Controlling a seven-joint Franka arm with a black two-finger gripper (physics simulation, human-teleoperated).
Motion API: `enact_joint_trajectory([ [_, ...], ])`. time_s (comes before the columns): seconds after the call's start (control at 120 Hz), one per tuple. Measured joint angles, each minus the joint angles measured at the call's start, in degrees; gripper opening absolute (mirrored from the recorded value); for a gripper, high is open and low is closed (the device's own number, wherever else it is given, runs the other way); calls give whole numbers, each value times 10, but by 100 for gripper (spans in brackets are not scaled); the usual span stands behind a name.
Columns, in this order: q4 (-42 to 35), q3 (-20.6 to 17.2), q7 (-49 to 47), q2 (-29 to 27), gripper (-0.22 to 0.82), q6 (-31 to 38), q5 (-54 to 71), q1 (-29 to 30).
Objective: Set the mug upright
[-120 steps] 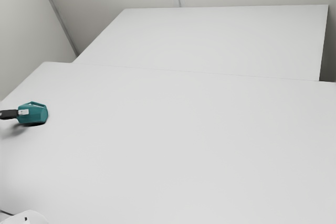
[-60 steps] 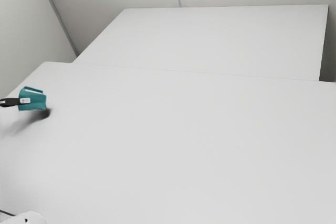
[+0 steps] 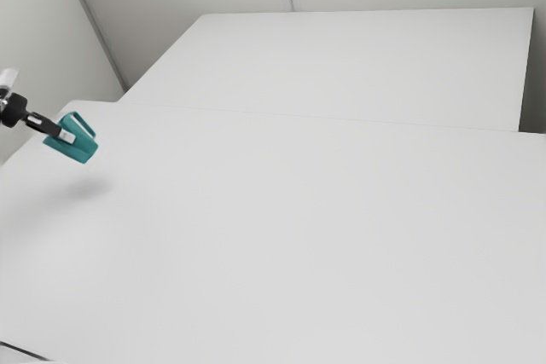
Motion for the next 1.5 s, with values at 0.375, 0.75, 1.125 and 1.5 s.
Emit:
enact_joint_trajectory([
  [0.375, -163, -8, -275, -197, -17, 121, 298, -231],
  [0.75, -296, -14, -555, -259, -17, 245, 412, -358],
  [1.125, -380, -51, -760, -306, -17, 304, 431, -318],
  [1.5, -414, -80, -925, -306, -17, 310, 437, -365],
])
